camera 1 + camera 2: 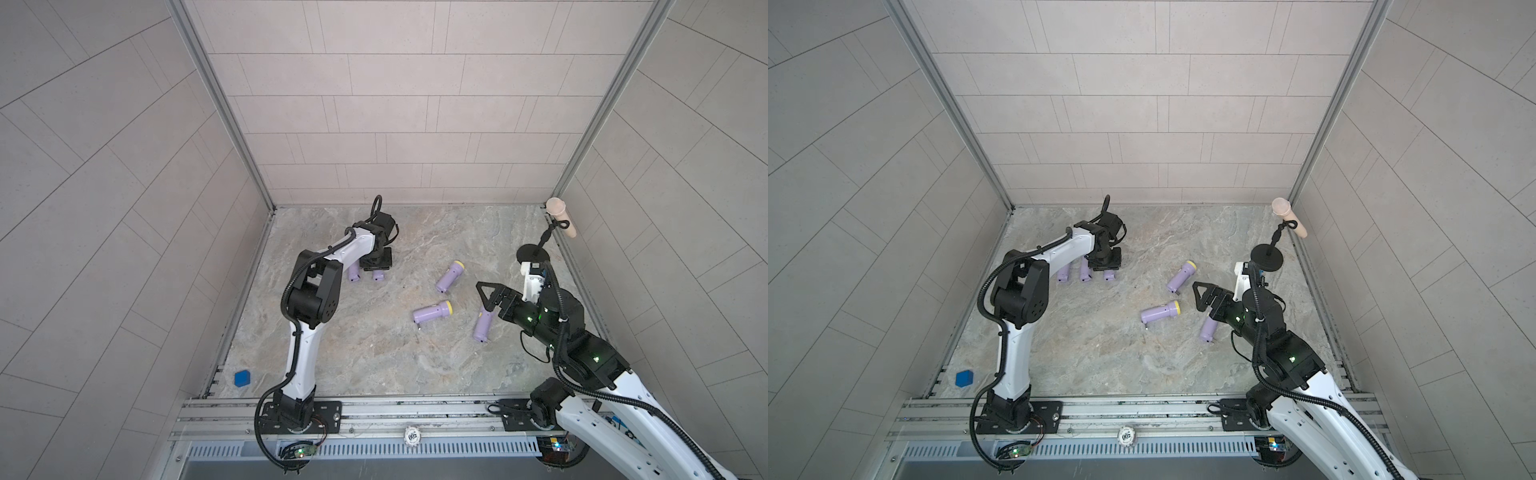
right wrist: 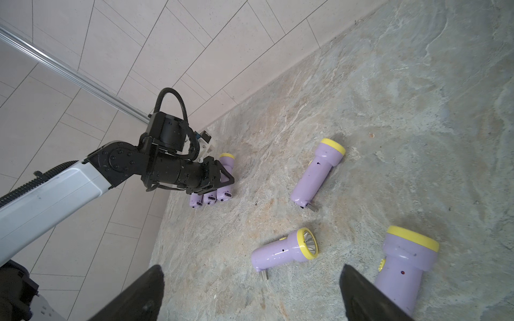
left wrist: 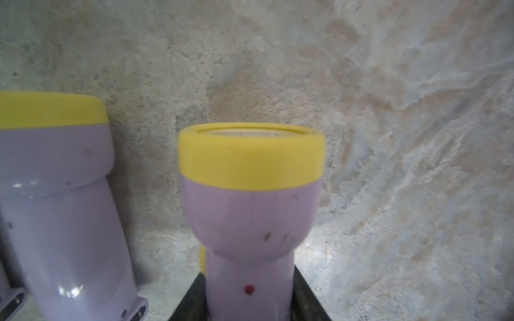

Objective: Close the plug at the bottom of the flashlight
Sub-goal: Place the flashlight at the center of the board.

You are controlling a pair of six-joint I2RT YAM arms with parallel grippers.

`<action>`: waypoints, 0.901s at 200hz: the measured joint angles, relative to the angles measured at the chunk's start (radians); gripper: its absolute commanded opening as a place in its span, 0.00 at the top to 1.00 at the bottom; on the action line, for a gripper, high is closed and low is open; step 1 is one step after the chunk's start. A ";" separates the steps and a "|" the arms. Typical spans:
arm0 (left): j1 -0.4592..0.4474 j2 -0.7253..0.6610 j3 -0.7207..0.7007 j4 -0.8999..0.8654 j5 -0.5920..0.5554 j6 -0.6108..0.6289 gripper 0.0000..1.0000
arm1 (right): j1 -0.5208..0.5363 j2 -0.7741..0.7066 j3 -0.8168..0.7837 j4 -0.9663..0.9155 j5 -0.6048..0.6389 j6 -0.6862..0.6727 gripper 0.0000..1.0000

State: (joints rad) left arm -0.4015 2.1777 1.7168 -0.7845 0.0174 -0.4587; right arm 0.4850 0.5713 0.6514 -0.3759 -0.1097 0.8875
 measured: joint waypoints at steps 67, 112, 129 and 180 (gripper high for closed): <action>0.010 0.039 0.036 -0.018 -0.002 0.007 1.00 | 0.000 0.000 -0.002 0.008 -0.004 0.007 0.01; 0.010 0.053 0.059 -0.022 -0.009 0.008 1.00 | 0.000 0.000 -0.017 0.014 -0.011 0.014 0.00; 0.010 0.072 0.068 -0.021 -0.012 0.008 1.00 | 0.000 0.000 -0.020 0.013 -0.015 0.019 0.00; 0.010 0.079 0.079 -0.026 -0.020 0.012 1.00 | 0.000 0.000 -0.020 0.014 -0.018 0.023 0.00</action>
State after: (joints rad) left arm -0.3920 2.2570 1.7954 -0.8101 -0.0025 -0.4469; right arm 0.4850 0.5713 0.6312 -0.3618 -0.1280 0.9108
